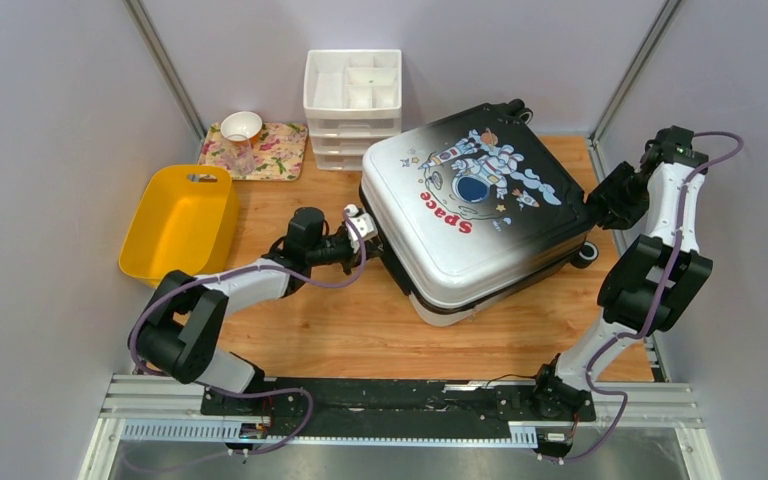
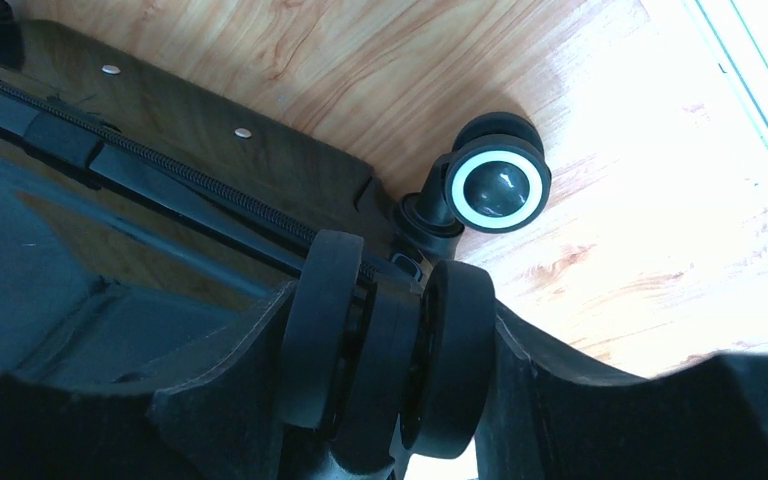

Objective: Open, take out, and arrange the luggage

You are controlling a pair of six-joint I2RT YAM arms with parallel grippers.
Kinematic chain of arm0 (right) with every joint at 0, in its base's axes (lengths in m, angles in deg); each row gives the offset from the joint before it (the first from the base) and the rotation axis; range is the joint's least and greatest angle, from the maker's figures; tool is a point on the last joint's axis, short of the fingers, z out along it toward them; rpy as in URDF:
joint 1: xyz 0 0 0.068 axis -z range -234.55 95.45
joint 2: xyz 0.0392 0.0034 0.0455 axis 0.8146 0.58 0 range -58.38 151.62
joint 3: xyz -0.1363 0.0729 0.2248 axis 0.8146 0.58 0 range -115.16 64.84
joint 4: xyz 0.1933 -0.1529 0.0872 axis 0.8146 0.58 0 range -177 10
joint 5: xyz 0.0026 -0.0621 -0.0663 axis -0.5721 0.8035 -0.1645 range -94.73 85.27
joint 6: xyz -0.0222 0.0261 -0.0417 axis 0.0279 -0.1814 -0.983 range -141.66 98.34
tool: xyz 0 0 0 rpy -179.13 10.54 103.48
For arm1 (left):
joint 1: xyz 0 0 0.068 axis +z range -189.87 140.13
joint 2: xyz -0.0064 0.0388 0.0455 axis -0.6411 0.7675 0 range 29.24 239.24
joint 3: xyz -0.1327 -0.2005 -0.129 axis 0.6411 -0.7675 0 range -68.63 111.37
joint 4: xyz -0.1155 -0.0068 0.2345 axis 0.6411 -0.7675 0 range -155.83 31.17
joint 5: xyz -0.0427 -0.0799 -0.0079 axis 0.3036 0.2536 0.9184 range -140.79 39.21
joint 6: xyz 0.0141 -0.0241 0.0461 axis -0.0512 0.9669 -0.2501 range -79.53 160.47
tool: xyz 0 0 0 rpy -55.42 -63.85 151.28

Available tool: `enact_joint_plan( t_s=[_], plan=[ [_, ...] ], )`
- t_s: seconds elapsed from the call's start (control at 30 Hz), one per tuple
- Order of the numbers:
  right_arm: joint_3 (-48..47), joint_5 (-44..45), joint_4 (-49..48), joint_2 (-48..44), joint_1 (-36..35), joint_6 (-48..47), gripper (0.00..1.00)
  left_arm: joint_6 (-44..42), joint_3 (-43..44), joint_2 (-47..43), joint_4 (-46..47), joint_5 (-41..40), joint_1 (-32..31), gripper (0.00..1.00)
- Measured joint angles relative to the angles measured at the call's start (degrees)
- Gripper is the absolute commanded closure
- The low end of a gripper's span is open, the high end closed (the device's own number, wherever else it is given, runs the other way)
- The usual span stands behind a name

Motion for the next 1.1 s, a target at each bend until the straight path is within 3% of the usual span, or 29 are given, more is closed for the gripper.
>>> enact_joint_plan(
  t_s=[0.27,0.47,0.83,1.1],
  plan=[
    [-0.5,0.0,0.6,0.5,0.0,-1.9,1.00,-2.9,5.7,7.9,3.9,1.9,8.4,1.00],
    [-0.1,1.1,-2.1,0.5,0.1,-3.8,1.00,-6.6,16.8,19.7,8.9,1.8,15.0,1.00],
    [-1.0,3.1,-3.6,1.4,0.0,-5.5,1.00,-15.6,33.6,35.6,13.1,11.8,15.9,1.00],
    [-6.2,6.6,-5.3,4.7,-1.6,-9.3,1.00,-15.8,27.4,35.3,25.5,12.9,12.3,1.00]
  ],
)
